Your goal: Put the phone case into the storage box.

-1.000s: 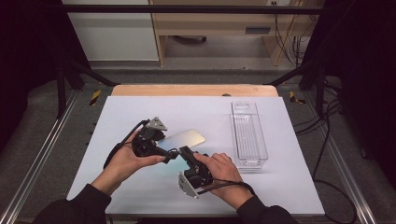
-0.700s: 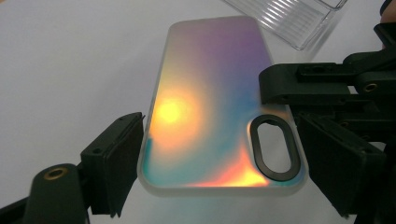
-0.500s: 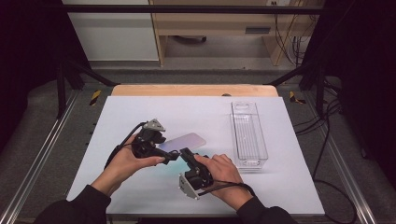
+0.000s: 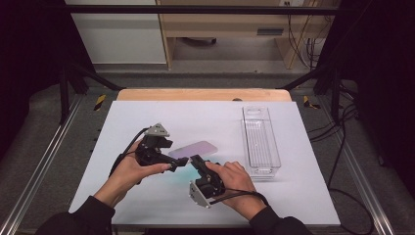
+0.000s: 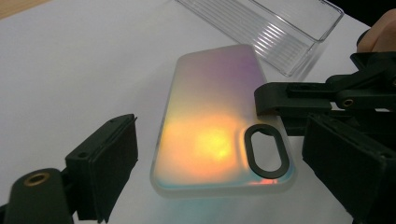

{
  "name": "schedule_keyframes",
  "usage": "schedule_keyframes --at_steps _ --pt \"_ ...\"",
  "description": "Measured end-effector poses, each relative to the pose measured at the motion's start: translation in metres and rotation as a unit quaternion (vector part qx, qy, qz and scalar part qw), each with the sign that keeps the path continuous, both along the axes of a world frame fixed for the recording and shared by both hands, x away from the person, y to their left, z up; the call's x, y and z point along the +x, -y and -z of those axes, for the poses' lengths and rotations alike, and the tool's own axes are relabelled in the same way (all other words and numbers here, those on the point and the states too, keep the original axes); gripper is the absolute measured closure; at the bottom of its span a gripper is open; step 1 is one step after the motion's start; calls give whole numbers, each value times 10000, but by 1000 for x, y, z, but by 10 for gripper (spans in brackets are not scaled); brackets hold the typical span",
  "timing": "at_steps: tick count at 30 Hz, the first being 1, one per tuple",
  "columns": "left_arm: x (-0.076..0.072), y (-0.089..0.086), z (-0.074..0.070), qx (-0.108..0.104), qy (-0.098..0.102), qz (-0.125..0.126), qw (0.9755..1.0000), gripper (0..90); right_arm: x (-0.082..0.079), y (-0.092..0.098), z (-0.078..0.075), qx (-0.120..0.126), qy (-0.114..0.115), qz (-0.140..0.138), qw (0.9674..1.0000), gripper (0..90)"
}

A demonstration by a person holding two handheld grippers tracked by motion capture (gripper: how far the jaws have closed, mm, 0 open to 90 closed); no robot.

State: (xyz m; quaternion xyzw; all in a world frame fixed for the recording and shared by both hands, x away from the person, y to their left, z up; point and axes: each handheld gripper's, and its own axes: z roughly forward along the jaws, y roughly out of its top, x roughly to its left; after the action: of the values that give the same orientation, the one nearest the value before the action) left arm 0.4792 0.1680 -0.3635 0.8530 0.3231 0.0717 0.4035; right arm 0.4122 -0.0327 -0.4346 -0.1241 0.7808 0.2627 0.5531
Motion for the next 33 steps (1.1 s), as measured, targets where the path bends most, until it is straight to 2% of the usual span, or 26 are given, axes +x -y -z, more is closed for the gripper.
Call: schedule_keyframes --at_steps 5,10,14,17,21,25,27,29,31,33 --pt "1 -1 1 -107 60 28 9999 95 1 1 2 30 -27 21 10000 819" --pt "0 -2 1 -154 218 -31 9996 75 2 4 4 13 -38 71 10000 819" --pt "1 -7 4 -325 308 -284 9986 32 2 7 5 24 -69 105 9999 819" --pt "1 -10 10 -337 430 -499 9973 31 3 8 7 36 -108 134 9998 819" --pt "-1 -16 18 -467 563 -775 9943 31 4 9 10 59 -119 172 9998 819" --pt "0 -26 26 -494 771 -1194 9886 29 6 10 14 68 -159 225 9996 818" --pt "0 -33 33 -348 952 -1331 9859 31 7 9 16 67 -196 246 9995 819" --pt "-3 -41 41 -396 1003 -1509 9827 34 7 8 18 81 -222 264 9994 819" --pt "-8 -50 48 -455 1145 -1692 9778 36 8 8 19 32 -203 254 9995 819" --pt "-15 -59 53 -548 1401 -1907 9701 35 9 7 18 28 -192 265 9995 819"
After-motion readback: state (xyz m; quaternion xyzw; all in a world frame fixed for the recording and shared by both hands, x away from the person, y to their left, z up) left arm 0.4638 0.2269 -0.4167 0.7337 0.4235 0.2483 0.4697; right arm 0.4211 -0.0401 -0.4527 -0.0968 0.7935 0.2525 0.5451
